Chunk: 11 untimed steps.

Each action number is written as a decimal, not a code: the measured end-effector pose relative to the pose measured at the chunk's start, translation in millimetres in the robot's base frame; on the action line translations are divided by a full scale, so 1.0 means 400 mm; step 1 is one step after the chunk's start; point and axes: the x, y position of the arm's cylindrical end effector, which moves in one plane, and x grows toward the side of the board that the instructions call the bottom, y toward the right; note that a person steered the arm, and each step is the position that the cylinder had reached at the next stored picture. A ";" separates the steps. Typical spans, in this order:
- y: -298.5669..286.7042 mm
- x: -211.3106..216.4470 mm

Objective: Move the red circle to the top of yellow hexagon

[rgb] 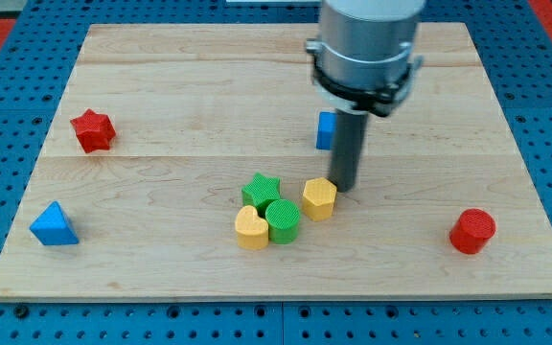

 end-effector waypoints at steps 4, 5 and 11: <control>0.299 0.193; 0.274 0.064; -0.083 -0.102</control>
